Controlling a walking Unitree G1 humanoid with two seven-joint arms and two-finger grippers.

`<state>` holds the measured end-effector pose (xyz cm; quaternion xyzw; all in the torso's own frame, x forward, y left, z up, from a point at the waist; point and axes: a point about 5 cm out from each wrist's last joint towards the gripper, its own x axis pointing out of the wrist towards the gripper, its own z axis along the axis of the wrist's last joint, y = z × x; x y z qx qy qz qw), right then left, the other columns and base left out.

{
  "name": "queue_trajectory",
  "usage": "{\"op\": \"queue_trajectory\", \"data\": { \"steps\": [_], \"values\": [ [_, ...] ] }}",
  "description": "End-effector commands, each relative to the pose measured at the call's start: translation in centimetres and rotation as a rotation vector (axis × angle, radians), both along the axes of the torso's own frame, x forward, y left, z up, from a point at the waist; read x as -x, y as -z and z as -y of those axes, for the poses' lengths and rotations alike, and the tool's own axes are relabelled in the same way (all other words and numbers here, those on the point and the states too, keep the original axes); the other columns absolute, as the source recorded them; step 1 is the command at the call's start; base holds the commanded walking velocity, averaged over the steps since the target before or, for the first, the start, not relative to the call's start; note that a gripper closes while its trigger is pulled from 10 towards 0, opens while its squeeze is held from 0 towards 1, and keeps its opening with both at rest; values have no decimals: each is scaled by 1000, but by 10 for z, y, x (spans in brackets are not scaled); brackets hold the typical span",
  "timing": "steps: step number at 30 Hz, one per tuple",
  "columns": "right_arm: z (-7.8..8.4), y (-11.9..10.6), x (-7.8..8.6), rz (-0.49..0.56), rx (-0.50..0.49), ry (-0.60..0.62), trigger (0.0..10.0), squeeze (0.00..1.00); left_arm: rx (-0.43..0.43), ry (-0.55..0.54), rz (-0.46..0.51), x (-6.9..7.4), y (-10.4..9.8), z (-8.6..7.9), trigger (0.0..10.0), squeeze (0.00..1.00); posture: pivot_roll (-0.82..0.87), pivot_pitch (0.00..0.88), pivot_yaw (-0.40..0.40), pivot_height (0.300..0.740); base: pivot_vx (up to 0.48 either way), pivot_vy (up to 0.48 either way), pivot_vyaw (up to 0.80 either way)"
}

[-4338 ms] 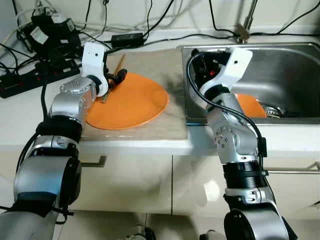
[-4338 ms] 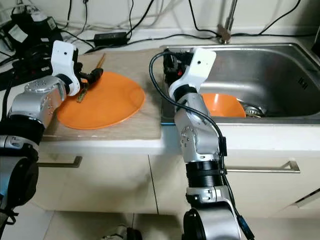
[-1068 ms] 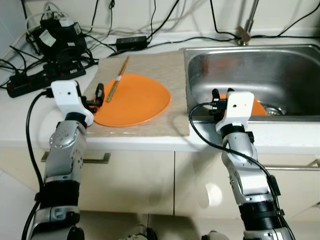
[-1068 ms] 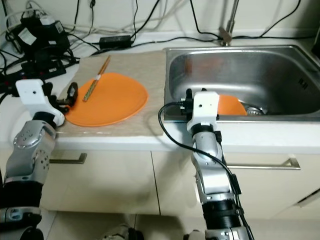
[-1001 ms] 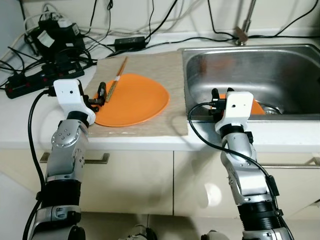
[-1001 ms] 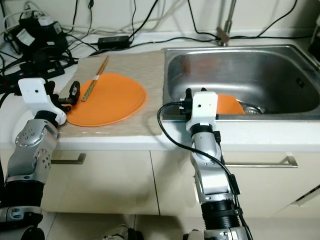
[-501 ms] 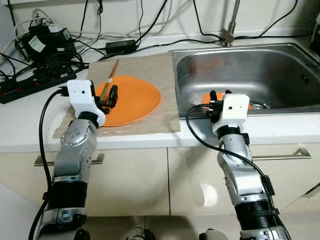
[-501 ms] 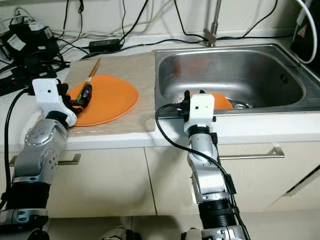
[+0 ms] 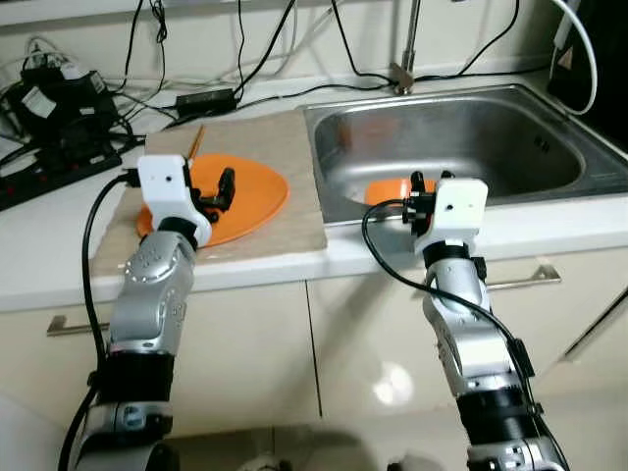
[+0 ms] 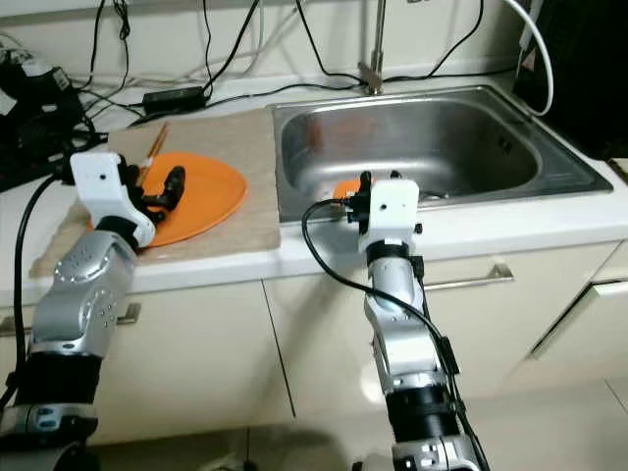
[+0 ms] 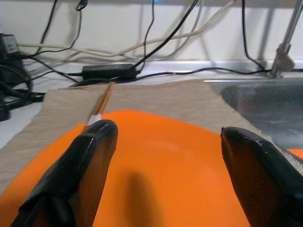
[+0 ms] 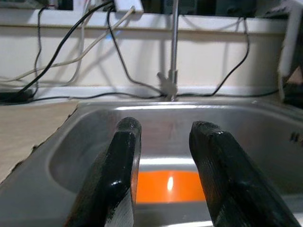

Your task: Kitchen organization

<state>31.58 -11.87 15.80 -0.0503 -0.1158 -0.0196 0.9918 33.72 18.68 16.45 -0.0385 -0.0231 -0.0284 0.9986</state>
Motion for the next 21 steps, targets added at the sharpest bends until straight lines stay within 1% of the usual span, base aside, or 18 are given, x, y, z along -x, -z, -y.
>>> {"op": "queue_trajectory", "data": {
  "steps": [1, 12, 20, 21],
  "values": [
    [-1, -2, -1, 6, -4, -4, 10000, 0, 0, -4, -2, -2, -2, -1, 10000, 0, -81, 0, 120, 707, 0, 0, 0],
    [-2, -2, -2, 7, 4, -7, 10000, 0, -10, -7, -3, -2, -2, 1, 10000, 0, -77, 0, 119, 707, 0, 0, 0],
    [-3, -2, -3, 4, 9, -26, 10000, 0, 0, -15, -2, -2, -3, 0, 10000, 0, -76, 0, 118, 707, 0, 0, 0],
    [-4, -2, -3, 1, 7, -32, 10000, 0, 0, -17, 1, -2, -3, -1, 10000, 0, -69, 0, 106, 707, 0, 0, 0]
  ]
}}
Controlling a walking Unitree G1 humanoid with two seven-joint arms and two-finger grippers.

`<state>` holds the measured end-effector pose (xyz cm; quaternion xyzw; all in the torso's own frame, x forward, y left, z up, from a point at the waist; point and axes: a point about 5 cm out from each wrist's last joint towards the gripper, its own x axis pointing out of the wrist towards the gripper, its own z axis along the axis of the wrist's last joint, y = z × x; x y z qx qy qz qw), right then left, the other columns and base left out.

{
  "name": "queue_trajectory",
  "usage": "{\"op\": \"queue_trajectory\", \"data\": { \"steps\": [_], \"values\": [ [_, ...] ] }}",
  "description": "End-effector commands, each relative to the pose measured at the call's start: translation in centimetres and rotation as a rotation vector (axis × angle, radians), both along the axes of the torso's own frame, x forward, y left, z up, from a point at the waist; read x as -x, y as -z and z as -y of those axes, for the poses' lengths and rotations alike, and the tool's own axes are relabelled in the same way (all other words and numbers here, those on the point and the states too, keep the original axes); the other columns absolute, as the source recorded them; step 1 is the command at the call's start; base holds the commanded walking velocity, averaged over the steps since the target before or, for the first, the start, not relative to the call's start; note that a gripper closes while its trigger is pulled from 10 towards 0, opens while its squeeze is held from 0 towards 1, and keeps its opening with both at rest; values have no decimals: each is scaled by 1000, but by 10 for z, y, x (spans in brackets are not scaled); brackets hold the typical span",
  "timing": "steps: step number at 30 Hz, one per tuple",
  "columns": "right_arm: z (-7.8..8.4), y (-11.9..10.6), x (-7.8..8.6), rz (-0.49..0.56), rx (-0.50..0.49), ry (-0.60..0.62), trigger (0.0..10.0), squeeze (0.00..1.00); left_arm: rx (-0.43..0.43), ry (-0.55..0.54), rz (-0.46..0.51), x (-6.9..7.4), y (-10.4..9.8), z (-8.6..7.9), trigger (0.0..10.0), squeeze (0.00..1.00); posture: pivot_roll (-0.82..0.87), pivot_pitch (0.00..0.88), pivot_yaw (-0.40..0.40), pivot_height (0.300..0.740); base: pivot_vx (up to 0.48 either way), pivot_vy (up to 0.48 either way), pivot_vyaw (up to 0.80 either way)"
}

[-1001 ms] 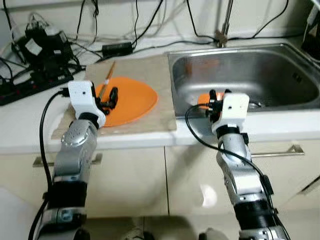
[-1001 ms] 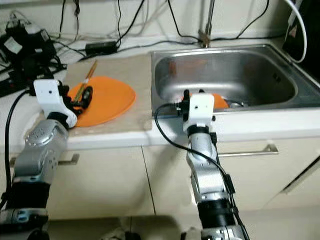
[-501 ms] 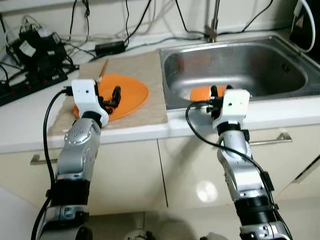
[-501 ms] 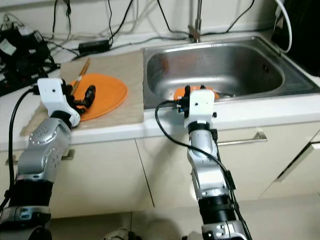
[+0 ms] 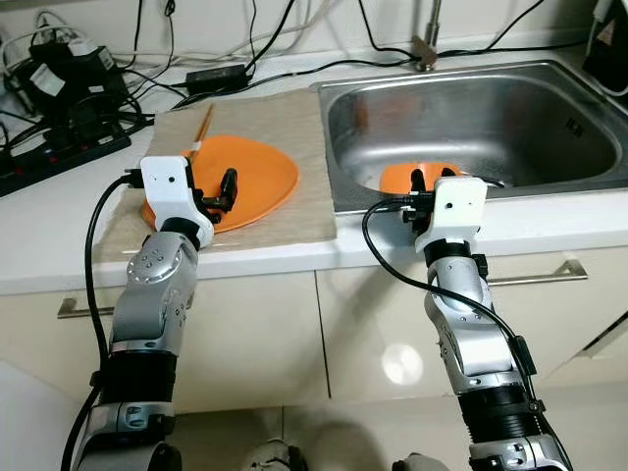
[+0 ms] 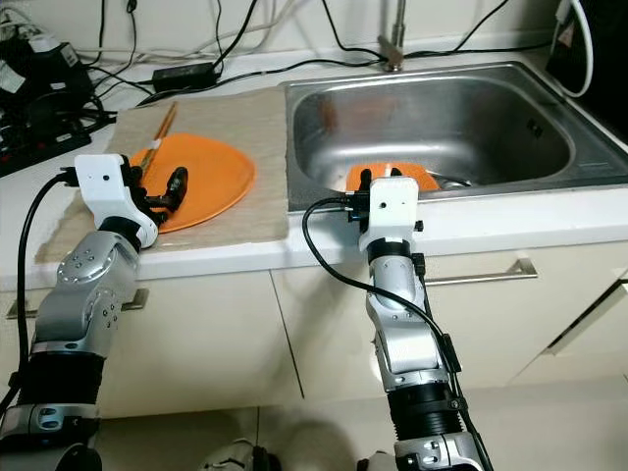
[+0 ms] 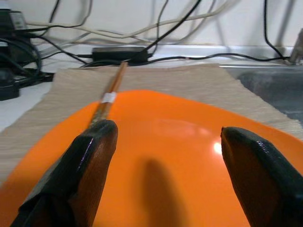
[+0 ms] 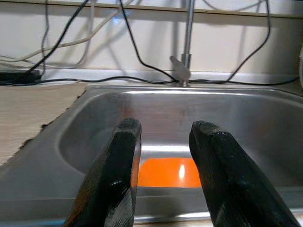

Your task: Kitchen organization

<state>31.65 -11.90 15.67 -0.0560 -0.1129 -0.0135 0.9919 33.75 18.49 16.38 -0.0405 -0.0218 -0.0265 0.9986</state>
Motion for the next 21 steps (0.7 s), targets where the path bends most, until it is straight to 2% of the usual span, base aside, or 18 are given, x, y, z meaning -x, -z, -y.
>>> {"op": "queue_trajectory", "data": {
  "steps": [1, 6, 9, 11, 12, 16, 21],
  "values": [
    [-5, -3, -2, 4, -8, -26, 10000, 0, -4, -14, 5, -2, -4, -3, 10000, 0, -69, 0, 106, 707, 0, 0, 0],
    [-8, -1, -2, -3, 9, -50, 10000, 0, 0, -15, 7, -1, -4, -4, 10000, 0, -67, 0, 104, 707, 0, 0, 0],
    [-4, 4, -1, -17, 10, -39, 10000, 0, -12, -14, 0, 3, 2, -7, 10000, 0, -65, 0, 103, 707, 0, 0, 0],
    [6, 9, 4, -26, 17, -18, 10000, 0, -29, -46, -23, 14, 13, -19, 10000, 0, -65, 0, 104, 707, 0, 0, 0],
    [6, 9, 4, -26, 17, -18, 10000, 0, -29, -46, -23, 14, 13, -19, 10000, 0, -65, 0, 104, 707, 0, 0, 0],
    [19, 12, 11, -28, 37, 20, 10000, 0, -55, -91, -23, 29, 17, -36, 10000, 0, -62, 0, 106, 707, 0, 0, 0],
    [27, 20, 24, -41, 40, 70, 10000, 0, -67, -114, -16, 41, 20, -43, 10000, 0, -59, 0, 103, 707, 0, 0, 0]
  ]
}}
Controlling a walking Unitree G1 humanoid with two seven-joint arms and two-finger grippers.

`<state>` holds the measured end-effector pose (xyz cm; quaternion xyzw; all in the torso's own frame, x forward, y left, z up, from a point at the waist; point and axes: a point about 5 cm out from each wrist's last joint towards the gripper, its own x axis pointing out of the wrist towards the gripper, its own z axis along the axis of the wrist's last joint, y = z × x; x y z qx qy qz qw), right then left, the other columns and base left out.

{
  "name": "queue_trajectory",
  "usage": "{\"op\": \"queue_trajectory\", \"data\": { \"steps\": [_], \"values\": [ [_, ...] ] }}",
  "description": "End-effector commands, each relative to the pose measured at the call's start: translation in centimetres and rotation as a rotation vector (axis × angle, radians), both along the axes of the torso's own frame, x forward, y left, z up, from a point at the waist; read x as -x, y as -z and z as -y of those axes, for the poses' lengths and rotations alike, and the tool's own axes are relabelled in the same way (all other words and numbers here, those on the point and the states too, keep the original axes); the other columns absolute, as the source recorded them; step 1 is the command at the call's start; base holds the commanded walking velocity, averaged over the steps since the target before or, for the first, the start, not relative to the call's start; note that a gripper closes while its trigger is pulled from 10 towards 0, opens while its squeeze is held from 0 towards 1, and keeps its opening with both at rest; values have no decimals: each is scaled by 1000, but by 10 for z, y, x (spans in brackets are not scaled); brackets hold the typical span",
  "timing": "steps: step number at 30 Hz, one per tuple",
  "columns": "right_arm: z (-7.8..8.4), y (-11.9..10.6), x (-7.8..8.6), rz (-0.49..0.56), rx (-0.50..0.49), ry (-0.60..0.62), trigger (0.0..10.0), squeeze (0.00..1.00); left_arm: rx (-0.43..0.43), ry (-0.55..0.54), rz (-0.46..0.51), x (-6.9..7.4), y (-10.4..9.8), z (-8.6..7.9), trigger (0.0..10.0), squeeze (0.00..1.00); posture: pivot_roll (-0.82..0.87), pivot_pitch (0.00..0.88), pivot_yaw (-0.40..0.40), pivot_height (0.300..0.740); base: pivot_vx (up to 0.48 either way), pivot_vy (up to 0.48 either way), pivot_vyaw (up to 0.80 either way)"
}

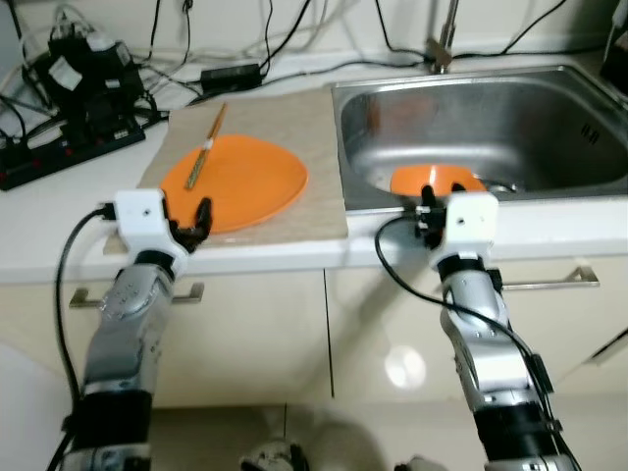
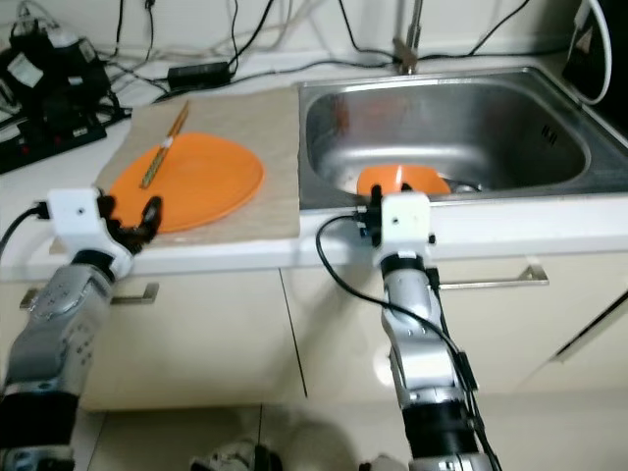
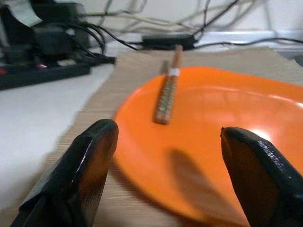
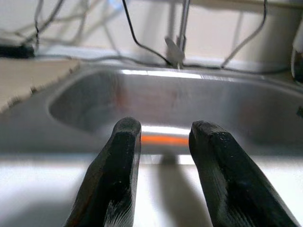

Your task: Kitchen organization

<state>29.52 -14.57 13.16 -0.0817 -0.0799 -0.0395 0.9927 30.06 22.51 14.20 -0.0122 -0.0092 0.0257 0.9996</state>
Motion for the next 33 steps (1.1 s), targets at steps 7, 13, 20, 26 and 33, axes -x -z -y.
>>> {"op": "queue_trajectory", "data": {
  "steps": [7, 13, 20, 26, 33],
  "values": [
    [9, -12, 14, 63, 57, 21, 10000, 0, -4, -21, 30, 9, -6, -4, 10000, 0, -64, 0, 97, 707, 0, 0, 0],
    [4, -22, 11, 115, 102, 8, 10000, 0, 10, 16, 58, 1, -15, 8, 10000, 0, -71, 0, 97, 707, 0, 0, 0],
    [1, -15, 12, 63, 67, -2, 10000, 0, 32, 45, 39, 1, -10, 16, 10000, 0, -70, 0, 92, 707, 0, 0, 0],
    [-1, -11, 12, 41, 60, -17, 10000, 0, 70, 54, 52, -3, -17, 19, 10000, 0, -68, 0, 85, 707, -110, 0, 0],
    [-2, -8, 12, 28, 58, -26, 10000, 0, 84, 52, 62, -4, -18, 21, 10000, 0, -67, 0, 82, 707, -195, 0, 0]
  ]
}}
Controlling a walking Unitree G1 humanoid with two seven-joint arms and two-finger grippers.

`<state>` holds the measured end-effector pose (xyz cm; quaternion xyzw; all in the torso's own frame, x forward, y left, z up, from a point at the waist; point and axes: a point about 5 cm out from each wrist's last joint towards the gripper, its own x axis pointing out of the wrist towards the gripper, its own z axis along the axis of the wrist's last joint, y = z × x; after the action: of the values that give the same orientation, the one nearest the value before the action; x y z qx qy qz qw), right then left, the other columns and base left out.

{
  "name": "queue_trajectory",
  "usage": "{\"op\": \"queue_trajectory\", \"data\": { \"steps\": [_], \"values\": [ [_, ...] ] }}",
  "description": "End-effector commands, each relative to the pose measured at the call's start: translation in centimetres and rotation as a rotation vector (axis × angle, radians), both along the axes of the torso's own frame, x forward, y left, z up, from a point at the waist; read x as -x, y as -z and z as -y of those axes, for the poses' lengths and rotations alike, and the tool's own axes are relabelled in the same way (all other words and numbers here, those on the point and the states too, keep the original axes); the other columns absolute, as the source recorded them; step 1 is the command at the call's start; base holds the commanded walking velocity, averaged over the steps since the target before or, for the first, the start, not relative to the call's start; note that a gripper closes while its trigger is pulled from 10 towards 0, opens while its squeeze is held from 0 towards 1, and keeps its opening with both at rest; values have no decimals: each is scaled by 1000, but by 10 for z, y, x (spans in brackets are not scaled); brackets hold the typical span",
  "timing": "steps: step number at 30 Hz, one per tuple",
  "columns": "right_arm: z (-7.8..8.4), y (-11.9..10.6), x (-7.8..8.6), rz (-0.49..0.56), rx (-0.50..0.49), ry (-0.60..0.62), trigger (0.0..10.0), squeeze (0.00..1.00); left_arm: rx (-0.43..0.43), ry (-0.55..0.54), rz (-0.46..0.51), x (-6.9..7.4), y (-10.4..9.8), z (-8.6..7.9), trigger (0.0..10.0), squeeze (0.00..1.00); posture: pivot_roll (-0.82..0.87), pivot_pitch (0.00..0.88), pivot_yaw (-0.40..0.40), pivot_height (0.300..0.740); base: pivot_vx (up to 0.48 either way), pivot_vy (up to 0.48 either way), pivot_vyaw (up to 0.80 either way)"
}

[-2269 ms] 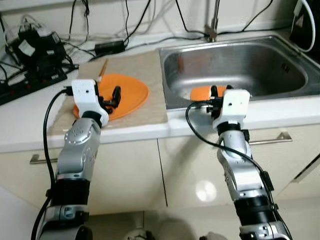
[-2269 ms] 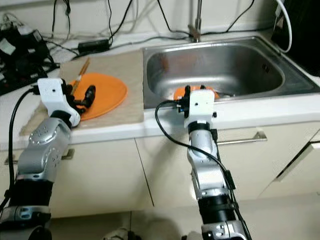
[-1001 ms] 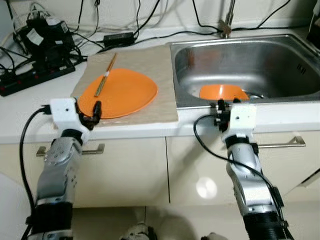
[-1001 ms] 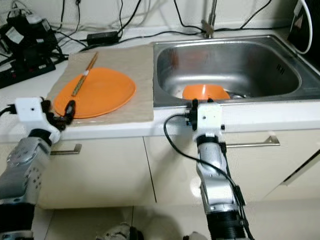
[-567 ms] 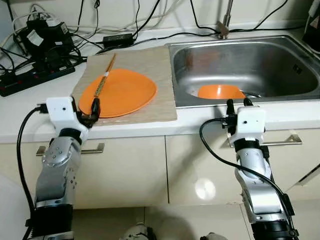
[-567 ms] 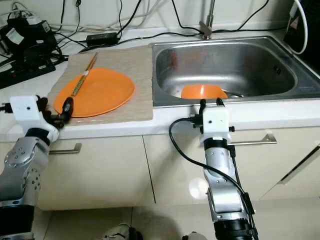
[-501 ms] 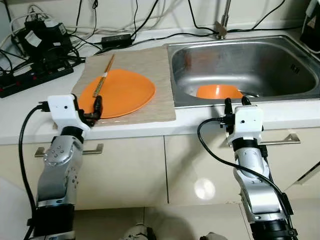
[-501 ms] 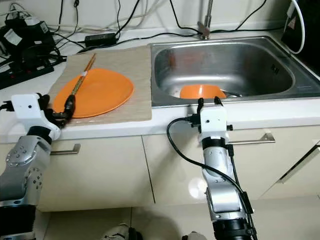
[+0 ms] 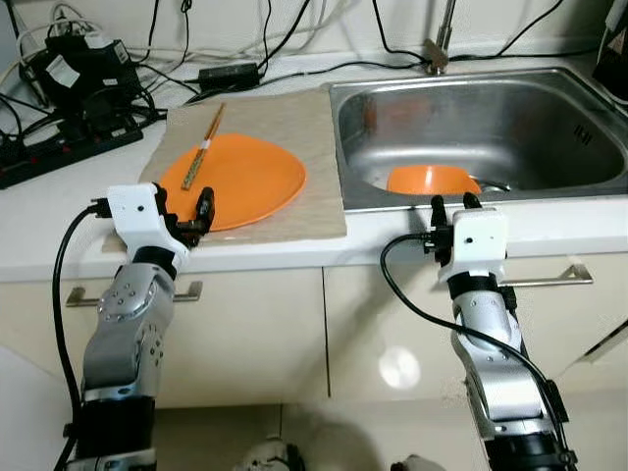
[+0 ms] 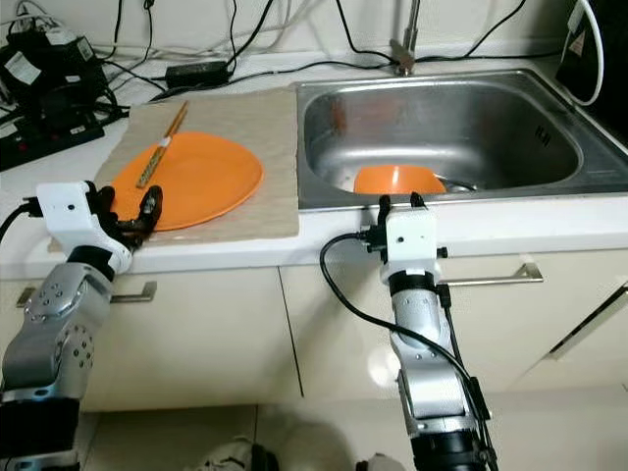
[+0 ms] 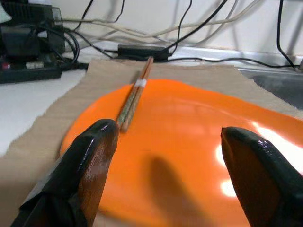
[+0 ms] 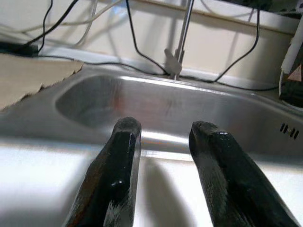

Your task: Kitchen organization

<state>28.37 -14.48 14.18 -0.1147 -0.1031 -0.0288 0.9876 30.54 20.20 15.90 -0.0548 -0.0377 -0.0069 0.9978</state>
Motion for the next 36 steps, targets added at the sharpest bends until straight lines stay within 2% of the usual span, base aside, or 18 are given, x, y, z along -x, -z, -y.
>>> {"op": "queue_trajectory", "data": {
  "steps": [1, 17, 22, 26, 31, 36],
  "values": [
    [-2, 2, 1, -16, -11, -8, 10000, 0, -6, -12, 0, 1, -1, -2, 10000, 0, -67, 0, 82, 707, 0, 0, 0],
    [-2, 5, 0, -28, -9, -13, 10000, 0, -17, -13, -15, 2, 3, -2, 10000, 0, -64, 0, 80, 707, 0, 0, 0],
    [2, 10, 1, -44, -11, -6, 10000, 0, -40, -66, -79, 20, 29, -16, 10000, 0, -61, 0, 76, 707, 0, 0, 0],
    [2, 13, 1, -52, -10, -7, 10000, 0, -24, -82, -90, 21, 33, -17, 10000, 0, -56, 0, 72, 707, 0, 0, 0],
    [6, 34, -3, -111, 4, -12, 10000, 0, -38, -92, -121, 23, 48, -15, 10000, 0, -45, 0, 56, 707, 0, 0, 0],
    [10, 51, -4, -182, -22, 5, 10000, 0, -41, -97, -133, 24, 54, -14, 10000, 0, -40, 0, 54, 707, 0, 0, 0]
  ]
}}
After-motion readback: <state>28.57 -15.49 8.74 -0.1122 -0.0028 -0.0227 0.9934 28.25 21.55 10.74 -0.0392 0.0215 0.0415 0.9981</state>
